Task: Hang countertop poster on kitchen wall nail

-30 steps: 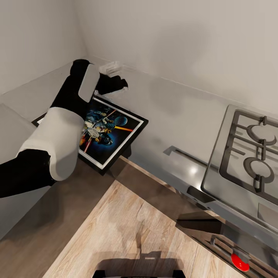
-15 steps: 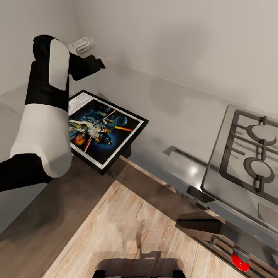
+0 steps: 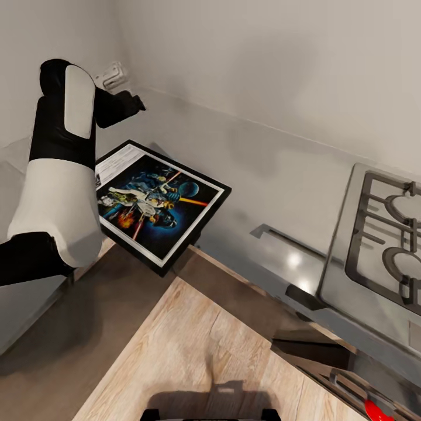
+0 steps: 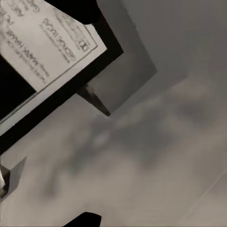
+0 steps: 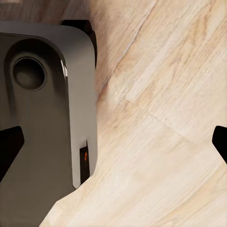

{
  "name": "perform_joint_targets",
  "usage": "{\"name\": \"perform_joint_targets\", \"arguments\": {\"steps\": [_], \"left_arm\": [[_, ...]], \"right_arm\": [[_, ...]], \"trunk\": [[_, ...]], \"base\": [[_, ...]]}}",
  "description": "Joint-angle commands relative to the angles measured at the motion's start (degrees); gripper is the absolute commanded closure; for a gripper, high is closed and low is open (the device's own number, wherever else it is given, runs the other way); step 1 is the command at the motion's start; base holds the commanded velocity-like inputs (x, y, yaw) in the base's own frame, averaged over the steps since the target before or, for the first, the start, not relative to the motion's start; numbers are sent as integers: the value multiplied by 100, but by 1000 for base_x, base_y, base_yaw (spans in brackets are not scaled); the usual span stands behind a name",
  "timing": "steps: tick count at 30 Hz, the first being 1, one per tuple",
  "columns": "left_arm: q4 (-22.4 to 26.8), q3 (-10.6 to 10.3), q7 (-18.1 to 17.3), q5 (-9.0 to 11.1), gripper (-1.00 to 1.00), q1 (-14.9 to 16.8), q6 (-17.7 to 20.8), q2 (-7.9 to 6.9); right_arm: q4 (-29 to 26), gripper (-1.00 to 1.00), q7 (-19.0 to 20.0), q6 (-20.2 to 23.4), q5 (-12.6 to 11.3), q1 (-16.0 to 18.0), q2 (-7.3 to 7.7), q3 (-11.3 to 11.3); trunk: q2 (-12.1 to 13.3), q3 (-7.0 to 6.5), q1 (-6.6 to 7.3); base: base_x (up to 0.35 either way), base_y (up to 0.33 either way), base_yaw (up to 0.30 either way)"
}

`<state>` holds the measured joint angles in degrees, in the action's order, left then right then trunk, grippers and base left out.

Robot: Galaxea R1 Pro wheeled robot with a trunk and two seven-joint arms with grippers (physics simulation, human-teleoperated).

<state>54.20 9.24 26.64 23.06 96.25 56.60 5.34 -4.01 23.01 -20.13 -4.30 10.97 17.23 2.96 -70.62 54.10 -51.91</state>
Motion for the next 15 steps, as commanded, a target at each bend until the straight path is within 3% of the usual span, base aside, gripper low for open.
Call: {"name": "perform_joint_targets", "arguments": {"steps": [1,4,7,11,15], "left_arm": [[-34,15,95,69,-100,3,7,2],[-150,33,199,73,-100,-1,3,-3],[-200,218,245,71,-100,-3,0,-5],[-226,620,346,68,-100,-7,-6,-6],[-231,741,486,68,-100,-8,-8,-6]], "right_arm": [[6,-100,55,0,-45,2,3,26],[6,-100,55,0,-45,2,1,23],[6,-100,55,-1,-45,2,0,24],[6,-100,55,0,-45,2,0,22],[6,-100,55,0,-45,2,-1,21]], "trunk": [[-2,3,-1],[-2,3,-1],[-2,3,-1],[-2,3,-1],[-2,3,-1]], "base": [[84,71,0],[48,41,0],[18,15,0],[6,5,0],[2,2,0]]}}
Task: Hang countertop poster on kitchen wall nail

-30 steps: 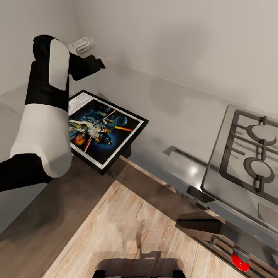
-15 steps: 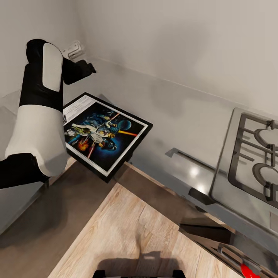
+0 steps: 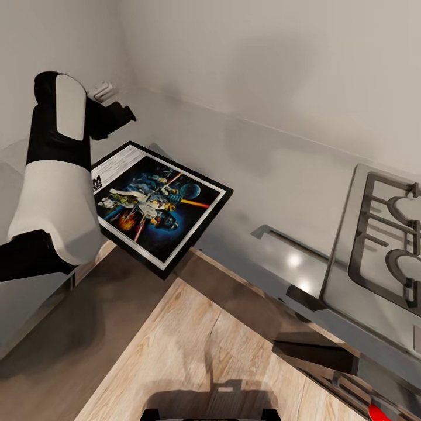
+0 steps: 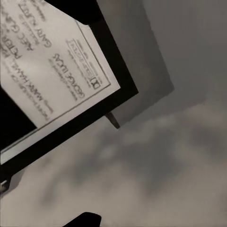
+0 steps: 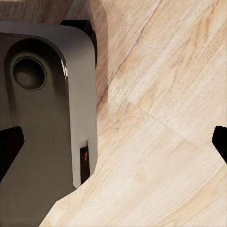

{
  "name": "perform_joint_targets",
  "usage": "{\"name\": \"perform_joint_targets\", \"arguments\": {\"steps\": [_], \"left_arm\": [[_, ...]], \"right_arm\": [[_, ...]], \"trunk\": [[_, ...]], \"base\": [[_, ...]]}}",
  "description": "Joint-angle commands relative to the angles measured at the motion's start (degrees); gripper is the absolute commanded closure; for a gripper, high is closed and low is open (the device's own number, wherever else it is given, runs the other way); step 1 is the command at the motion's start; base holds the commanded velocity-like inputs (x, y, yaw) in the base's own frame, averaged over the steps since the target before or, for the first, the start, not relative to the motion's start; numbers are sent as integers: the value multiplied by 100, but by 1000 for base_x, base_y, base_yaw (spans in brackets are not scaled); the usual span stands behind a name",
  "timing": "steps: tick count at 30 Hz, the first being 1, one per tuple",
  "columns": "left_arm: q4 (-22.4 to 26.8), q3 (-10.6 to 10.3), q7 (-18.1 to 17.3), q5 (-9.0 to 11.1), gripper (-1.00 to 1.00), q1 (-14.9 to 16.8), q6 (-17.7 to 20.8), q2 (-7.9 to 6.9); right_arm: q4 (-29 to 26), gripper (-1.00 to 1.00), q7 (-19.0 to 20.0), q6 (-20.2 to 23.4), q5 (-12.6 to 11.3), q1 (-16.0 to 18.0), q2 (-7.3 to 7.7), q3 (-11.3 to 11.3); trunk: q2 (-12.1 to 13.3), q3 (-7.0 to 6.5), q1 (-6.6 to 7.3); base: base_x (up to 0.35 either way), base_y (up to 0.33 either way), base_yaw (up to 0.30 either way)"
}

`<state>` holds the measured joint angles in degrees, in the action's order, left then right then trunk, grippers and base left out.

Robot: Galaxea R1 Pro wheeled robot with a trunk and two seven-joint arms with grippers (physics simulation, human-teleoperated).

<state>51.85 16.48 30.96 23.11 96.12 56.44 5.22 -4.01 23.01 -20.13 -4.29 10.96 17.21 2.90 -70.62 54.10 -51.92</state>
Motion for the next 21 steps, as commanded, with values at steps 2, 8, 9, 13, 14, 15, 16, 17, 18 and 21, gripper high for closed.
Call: {"name": "perform_joint_targets", "arguments": {"steps": [2,8,9,13,14,15,16,17,18,21], "left_arm": [[6,58,117,62,-100,4,8,5],[2,99,176,62,-100,4,7,5],[2,101,177,62,-100,4,7,4],[1,154,184,62,-100,4,7,0],[-2,208,187,62,-100,4,7,-2],[-4,248,188,62,-100,4,7,-2],[-5,296,189,62,-100,2,7,-2],[-4,412,190,62,-100,-18,4,-3],[-3,474,192,62,-100,-30,3,-3],[-3,716,204,57,-100,-65,0,-7]], "right_arm": [[6,-100,55,0,-45,2,1,27],[6,-100,55,0,-45,2,-2,27],[6,-100,55,0,-45,2,-2,27],[6,-100,55,0,-45,2,-5,27],[6,-100,55,-1,-45,2,-4,27],[6,-100,55,-1,-45,2,-5,27],[6,-100,55,-1,-45,2,-6,27],[6,-100,55,0,-45,2,-6,27],[6,-100,55,0,-45,2,-6,27],[6,-100,55,0,-45,2,-5,27]], "trunk": [[-2,3,0],[-2,3,0],[-2,3,0],[-2,3,0],[-2,3,0],[-2,3,0],[-2,3,0],[-2,3,0],[-2,3,0],[-2,3,0]], "base": [[1,1,0],[0,0,0],[0,0,0],[0,0,0],[0,0,0],[0,0,0],[0,0,0],[0,0,0],[0,0,0],[0,0,0]]}}
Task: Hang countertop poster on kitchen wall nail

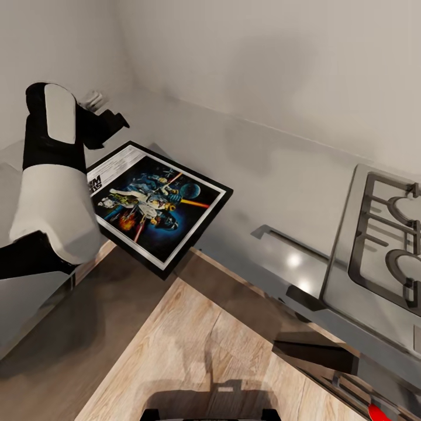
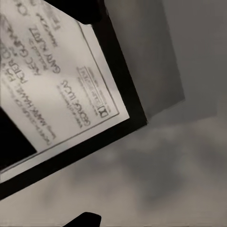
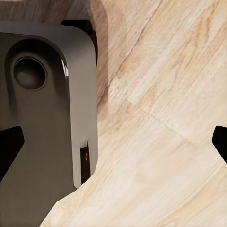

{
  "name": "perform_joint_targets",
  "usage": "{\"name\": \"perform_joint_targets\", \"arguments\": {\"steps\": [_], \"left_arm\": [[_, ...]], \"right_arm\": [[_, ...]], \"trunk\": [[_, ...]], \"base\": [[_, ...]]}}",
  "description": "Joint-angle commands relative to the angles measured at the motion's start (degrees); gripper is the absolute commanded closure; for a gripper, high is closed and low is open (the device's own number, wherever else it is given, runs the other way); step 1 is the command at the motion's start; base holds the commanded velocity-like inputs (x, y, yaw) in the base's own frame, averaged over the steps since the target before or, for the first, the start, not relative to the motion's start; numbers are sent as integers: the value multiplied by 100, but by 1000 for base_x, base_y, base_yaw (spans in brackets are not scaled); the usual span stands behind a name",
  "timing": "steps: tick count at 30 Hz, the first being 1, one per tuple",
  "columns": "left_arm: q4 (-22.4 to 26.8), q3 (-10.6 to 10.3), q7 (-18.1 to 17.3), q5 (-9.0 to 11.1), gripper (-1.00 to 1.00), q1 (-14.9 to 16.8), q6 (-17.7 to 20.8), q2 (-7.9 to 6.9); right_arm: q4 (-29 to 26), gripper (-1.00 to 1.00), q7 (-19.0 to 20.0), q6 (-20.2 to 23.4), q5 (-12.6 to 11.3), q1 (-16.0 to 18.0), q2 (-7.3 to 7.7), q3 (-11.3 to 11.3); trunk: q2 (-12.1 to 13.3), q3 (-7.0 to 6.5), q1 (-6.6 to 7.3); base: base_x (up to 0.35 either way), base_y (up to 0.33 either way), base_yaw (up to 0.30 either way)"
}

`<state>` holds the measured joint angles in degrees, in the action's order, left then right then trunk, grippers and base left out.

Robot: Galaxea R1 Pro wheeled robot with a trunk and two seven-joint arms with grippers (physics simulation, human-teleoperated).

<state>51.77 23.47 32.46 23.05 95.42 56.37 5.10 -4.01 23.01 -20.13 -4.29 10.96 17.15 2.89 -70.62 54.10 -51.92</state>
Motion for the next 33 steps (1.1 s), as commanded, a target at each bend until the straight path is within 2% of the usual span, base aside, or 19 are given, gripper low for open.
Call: {"name": "perform_joint_targets", "arguments": {"steps": [1,9,27,33], "left_arm": [[6,44,63,62,-100,1,7,-3],[14,140,137,60,-100,-13,5,-56],[100,149,152,46,-100,-15,5,-65],[89,154,323,-64,-100,-15,5,-67]], "right_arm": [[6,-100,55,0,-45,2,2,27],[6,-100,55,0,-45,2,-1,27],[6,-100,55,0,-45,2,-2,27],[6,-100,55,0,-45,2,-2,27]], "trunk": [[-2,3,0],[-2,3,0],[-2,3,0],[-2,3,0]], "base": [[0,0,0],[0,0,0],[0,0,0],[0,0,0]]}}
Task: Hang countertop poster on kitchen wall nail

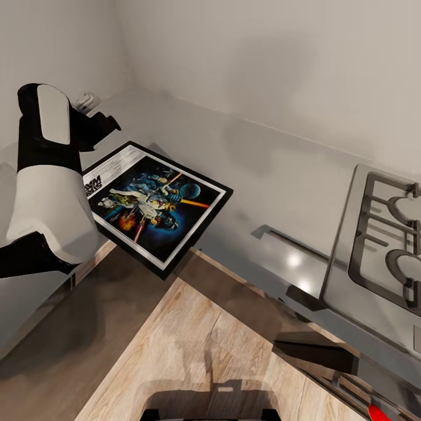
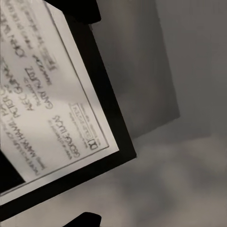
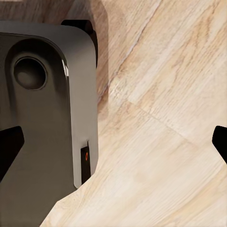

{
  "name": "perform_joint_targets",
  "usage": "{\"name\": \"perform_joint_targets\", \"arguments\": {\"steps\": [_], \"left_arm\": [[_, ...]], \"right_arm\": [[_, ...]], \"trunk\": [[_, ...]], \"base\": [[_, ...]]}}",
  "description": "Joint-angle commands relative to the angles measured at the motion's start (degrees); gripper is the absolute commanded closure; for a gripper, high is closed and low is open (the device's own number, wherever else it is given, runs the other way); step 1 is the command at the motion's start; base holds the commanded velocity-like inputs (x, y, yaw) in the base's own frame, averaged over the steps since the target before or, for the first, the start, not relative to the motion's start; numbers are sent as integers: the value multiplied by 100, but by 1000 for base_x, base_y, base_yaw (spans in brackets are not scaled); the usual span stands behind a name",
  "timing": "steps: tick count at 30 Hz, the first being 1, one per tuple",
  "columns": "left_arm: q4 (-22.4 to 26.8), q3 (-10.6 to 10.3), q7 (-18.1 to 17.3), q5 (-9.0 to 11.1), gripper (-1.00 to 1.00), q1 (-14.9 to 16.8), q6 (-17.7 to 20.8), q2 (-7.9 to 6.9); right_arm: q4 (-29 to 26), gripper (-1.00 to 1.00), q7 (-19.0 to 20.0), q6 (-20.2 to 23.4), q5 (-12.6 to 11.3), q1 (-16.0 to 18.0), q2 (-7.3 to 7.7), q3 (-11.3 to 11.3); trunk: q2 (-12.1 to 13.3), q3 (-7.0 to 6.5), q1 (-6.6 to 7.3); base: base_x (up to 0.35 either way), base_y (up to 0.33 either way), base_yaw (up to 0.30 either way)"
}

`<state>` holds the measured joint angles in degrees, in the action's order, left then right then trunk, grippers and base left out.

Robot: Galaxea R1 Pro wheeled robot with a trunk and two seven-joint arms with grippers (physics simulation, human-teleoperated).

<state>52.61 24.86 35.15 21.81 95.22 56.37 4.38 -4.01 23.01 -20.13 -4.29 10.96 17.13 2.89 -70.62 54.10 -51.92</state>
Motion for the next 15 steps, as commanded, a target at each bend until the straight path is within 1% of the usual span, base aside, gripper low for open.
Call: {"name": "perform_joint_targets", "arguments": {"steps": [1,8,15], "left_arm": [[1,16,80,52,-100,5,6,4],[-14,23,168,23,-100,5,6,2],[-36,27,184,18,-100,5,6,-107]], "right_arm": [[6,-100,55,0,-45,2,1,27],[6,-100,55,0,-45,2,1,27],[6,-100,55,0,-45,2,1,27]], "trunk": [[-2,4,0],[-2,4,0],[-2,4,0]], "base": [[0,0,0],[0,0,0],[0,0,0]]}}
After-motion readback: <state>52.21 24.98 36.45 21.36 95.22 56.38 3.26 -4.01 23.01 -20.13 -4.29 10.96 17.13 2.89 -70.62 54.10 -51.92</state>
